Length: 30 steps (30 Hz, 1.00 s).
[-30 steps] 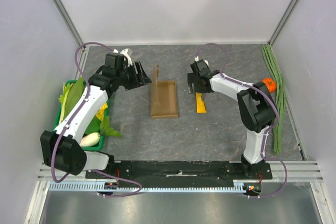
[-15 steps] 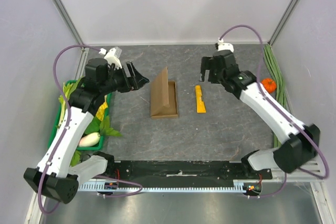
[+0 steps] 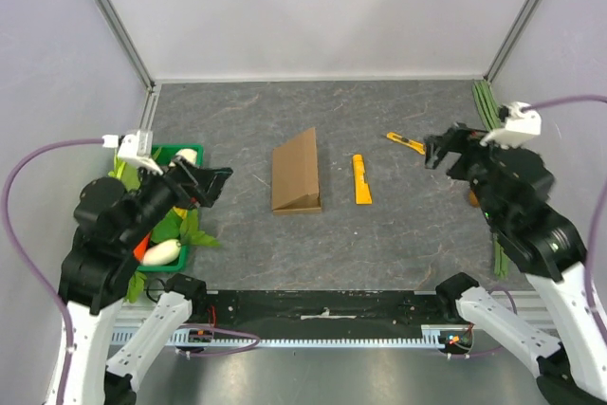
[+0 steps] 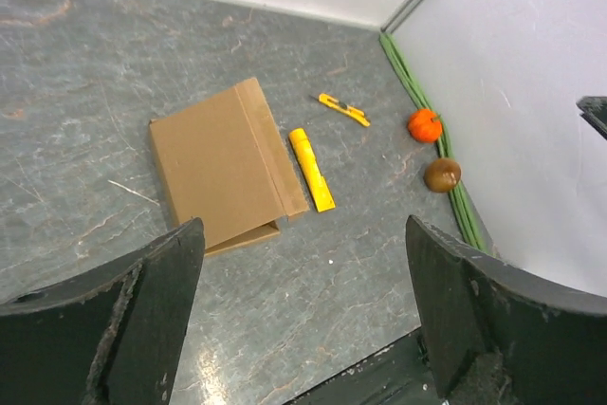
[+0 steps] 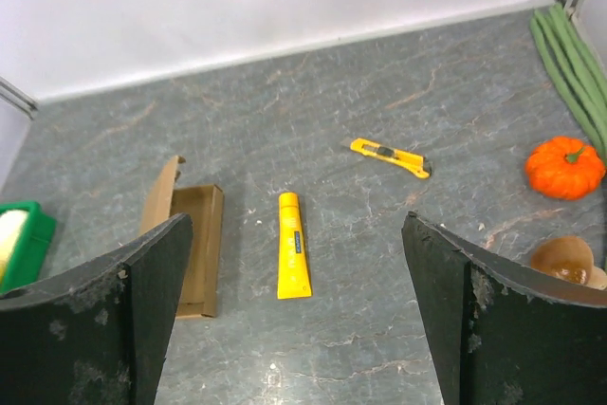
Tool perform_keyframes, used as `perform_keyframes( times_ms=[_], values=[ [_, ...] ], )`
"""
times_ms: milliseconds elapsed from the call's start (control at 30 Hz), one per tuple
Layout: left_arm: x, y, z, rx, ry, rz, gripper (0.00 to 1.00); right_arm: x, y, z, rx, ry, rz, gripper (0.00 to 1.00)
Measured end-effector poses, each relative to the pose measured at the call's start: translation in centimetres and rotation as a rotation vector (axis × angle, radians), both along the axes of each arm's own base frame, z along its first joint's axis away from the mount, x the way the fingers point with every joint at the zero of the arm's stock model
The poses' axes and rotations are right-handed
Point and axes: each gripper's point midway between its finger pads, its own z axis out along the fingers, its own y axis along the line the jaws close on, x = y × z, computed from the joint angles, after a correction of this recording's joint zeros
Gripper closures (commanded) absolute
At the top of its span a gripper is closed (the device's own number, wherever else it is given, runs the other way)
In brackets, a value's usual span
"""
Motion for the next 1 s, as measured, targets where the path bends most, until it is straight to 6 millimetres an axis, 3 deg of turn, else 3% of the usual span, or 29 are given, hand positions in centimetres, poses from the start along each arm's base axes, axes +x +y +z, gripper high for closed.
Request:
perform_keyframes(
  times_ms=[100, 267, 500, 733, 1000],
  values=[
    [-2.0, 1.1, 0.6, -0.006, -0.038, 0.029, 0.07, -2.3, -1.4, 1.3, 0.029, -0.062, -0.009, 0.02],
    [-3.5, 1.9, -0.2, 0.006, -0.01, 0.05, 0.07, -4.8, -2.7, 2.3, 0.055, -0.113, -0.011, 0.02],
    [-5.2, 2.5, -1.6, 0.021, 0.036, 0.051, 0.06, -5.4, -2.8, 2.3, 0.044, -0.093, 0.003, 0.02],
    [-6.2, 2.8, -0.5, 0.013, 0.014, 0.05, 0.05, -5.8, -2.5, 3.6, 0.061, -0.115, 0.03, 0.02],
    [-6.8, 2.9, 0.1, 0.01, 0.005, 0.049, 0.03, -5.4, -1.9, 3.7, 0.06, -0.102, 0.049, 0.02]
  ],
)
